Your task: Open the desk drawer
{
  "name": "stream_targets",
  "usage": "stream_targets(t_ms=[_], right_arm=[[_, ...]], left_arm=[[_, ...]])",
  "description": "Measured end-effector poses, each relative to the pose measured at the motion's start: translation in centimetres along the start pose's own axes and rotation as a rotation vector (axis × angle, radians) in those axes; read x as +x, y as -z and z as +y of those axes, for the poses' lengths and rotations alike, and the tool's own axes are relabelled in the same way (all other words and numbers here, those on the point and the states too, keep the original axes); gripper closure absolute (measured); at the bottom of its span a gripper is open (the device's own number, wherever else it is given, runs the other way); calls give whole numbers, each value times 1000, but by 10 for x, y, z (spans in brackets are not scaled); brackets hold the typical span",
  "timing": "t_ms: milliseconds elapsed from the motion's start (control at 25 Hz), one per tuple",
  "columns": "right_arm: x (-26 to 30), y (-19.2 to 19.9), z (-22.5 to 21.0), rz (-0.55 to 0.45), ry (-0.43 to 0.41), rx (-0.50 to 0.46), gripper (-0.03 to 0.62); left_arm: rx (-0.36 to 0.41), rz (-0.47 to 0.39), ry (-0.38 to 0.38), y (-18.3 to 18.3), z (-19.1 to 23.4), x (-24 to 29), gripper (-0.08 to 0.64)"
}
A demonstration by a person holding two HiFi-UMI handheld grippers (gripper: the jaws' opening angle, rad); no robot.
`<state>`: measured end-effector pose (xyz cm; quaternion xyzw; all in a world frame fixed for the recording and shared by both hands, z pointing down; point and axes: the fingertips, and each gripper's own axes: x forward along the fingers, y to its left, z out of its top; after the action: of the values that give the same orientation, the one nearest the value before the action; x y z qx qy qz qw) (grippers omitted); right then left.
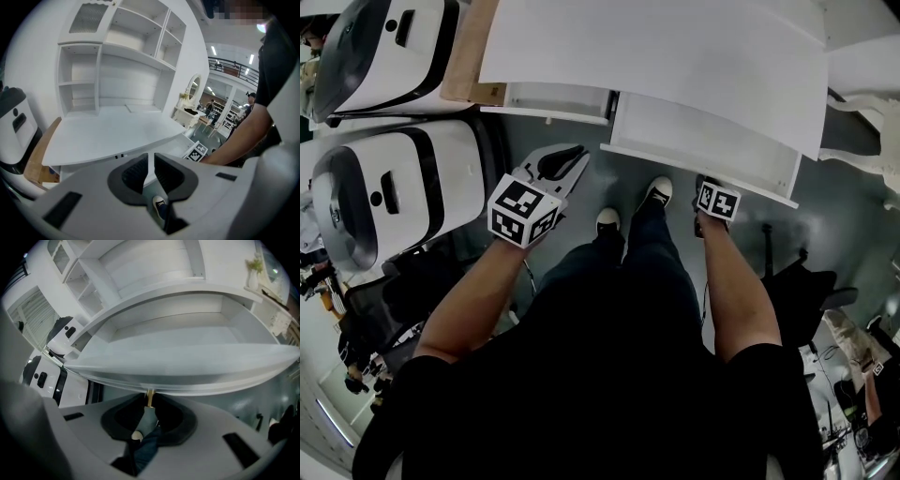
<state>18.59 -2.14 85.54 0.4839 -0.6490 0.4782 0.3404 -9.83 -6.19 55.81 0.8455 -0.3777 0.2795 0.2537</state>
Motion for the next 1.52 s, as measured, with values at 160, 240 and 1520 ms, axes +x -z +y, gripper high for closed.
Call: stream_targets(t_ms=[160, 240, 1520], right_arm=[[-5, 12, 0, 2, 4, 5, 517], [-6, 19, 2, 3, 7, 7, 518], [-28, 86, 11, 5, 43, 24, 518]], left_arm=[[10, 2, 12, 3, -5, -2, 514], [16, 3, 16, 6, -6, -5, 514], [79, 9, 80, 39, -38, -26, 514]])
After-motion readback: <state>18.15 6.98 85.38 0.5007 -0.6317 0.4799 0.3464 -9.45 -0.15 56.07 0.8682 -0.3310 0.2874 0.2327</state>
